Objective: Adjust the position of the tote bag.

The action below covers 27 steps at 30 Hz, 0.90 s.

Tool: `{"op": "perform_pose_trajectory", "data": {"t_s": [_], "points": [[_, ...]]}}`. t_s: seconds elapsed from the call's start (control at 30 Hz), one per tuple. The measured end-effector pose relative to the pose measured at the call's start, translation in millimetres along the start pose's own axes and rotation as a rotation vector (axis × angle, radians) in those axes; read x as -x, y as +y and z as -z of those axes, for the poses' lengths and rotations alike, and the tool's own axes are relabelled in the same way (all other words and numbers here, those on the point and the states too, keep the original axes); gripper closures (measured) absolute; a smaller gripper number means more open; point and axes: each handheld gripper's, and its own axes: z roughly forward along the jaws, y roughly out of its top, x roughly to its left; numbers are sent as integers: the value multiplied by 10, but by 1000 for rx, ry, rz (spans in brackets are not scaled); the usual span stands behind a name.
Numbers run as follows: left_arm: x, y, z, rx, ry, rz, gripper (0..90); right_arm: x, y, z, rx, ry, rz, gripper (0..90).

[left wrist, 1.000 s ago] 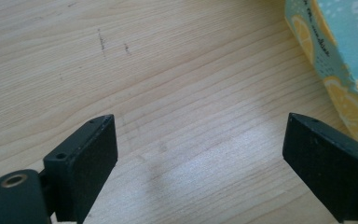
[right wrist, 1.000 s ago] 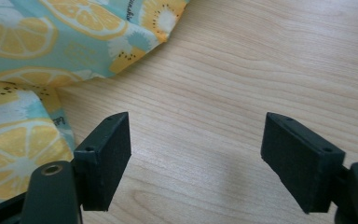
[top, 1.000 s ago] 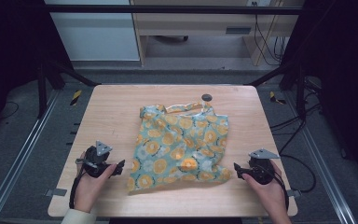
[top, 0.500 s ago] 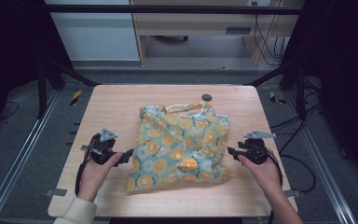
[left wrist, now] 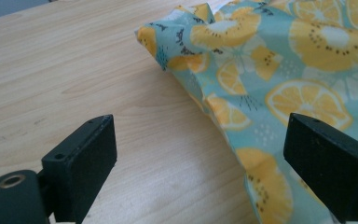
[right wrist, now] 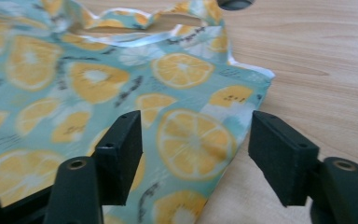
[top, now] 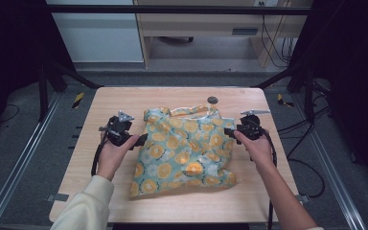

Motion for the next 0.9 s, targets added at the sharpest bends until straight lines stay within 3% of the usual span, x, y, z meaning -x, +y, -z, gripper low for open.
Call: {"op": "perform_pose_trajectory", "data": {"t_s": [0.1, 0.2, 0.47, 0.57, 0.7, 0.9], "points": [[26, 41, -31, 5, -2, 0, 91, 10, 19, -73, -2, -17, -16, 323], [53, 82, -66, 11, -5, 11, 91, 45, 55, -228, -40, -48, -29, 285], [104, 74, -109, -1, 11, -15, 92, 91, 51, -385, -71, -38, -67, 249], [104, 54, -115, -4, 10, -13, 92, 100, 31, -423, -86, -16, -85, 302], [103, 32, -128, -11, 13, -18, 92, 83, 16, -455, -86, -2, -86, 448], [90, 21, -120, -6, 11, -9, 94, 110, 1, -486, -103, -10, -99, 448]]}}
